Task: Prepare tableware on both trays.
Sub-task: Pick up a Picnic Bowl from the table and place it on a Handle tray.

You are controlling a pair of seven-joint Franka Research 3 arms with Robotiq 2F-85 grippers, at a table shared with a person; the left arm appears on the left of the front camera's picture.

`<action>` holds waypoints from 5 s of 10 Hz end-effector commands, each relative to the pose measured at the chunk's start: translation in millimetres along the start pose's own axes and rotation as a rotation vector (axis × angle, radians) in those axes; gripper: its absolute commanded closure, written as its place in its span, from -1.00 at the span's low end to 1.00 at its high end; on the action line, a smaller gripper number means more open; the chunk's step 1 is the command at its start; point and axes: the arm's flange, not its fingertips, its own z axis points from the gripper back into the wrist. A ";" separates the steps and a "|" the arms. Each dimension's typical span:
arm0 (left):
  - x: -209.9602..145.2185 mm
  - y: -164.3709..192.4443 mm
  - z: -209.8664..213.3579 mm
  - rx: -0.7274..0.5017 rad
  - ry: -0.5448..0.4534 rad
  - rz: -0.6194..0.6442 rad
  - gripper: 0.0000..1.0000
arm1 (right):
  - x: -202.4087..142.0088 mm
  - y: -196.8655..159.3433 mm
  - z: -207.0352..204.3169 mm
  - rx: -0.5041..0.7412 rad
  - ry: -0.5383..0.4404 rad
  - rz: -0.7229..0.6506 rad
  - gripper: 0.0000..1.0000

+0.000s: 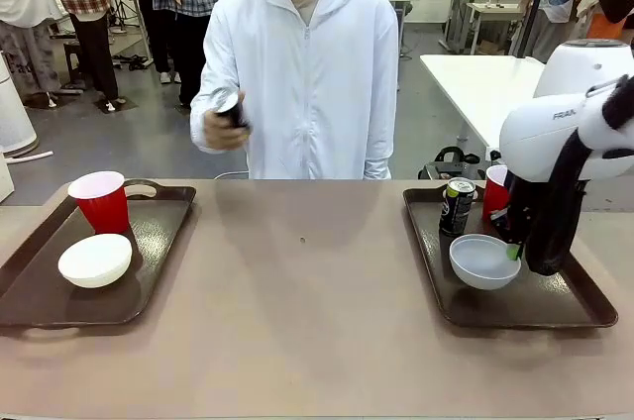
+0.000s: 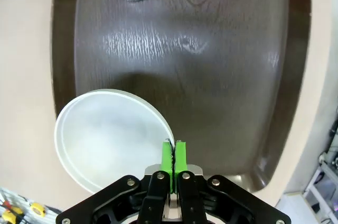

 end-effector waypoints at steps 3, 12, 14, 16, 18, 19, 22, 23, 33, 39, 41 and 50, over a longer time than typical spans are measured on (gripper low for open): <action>0.2 -4.8 0.2 -0.011 -0.018 0.010 -0.76 | 23.1 -1.0 -22.1 -0.053 0.015 -0.016 0.96; 0.2 -4.8 0.2 -0.011 -0.018 0.010 -0.76 | -26.4 -11.1 51.3 0.038 -0.011 0.006 -0.55; 0.2 -4.8 0.2 -0.011 -0.018 0.010 -0.76 | -50.3 -11.4 83.6 0.120 -0.004 0.090 -0.70; 0.2 -4.8 0.2 -0.011 -0.018 0.010 -0.76 | -72.2 -16.2 113.2 0.142 -0.017 0.124 -1.00; 0.2 -4.8 0.2 -0.011 -0.018 0.010 -0.76 | -71.7 -20.7 117.8 0.168 0.026 0.125 -1.00; 0.2 -4.8 0.2 -0.011 -0.018 0.010 -0.76 | -65.7 -22.2 113.8 0.156 0.035 0.089 -1.00; 0.2 -4.8 0.2 -0.011 -0.018 0.010 -0.76 | -77.2 -16.7 122.4 0.127 -0.002 0.112 -1.00; 0.2 -4.8 0.2 -0.011 -0.018 0.010 -0.76 | -77.2 -16.7 122.4 0.127 -0.002 0.112 -1.00; 0.2 -4.8 0.2 -0.011 -0.018 0.010 -0.76 | -77.2 -16.7 122.4 0.127 -0.002 0.112 -1.00; 0.2 -4.8 0.2 -0.011 -0.018 0.010 -0.76 | -72.8 -109.4 139.0 0.718 0.045 0.265 -1.00; 0.2 -4.8 0.2 -0.011 -0.018 0.010 -0.76 | -46.8 -158.6 134.2 0.787 -0.019 0.120 -1.00; 0.2 -4.8 0.2 -0.011 -0.018 0.010 -0.76 | -53.0 -302.5 116.0 1.002 -0.166 -0.024 -1.00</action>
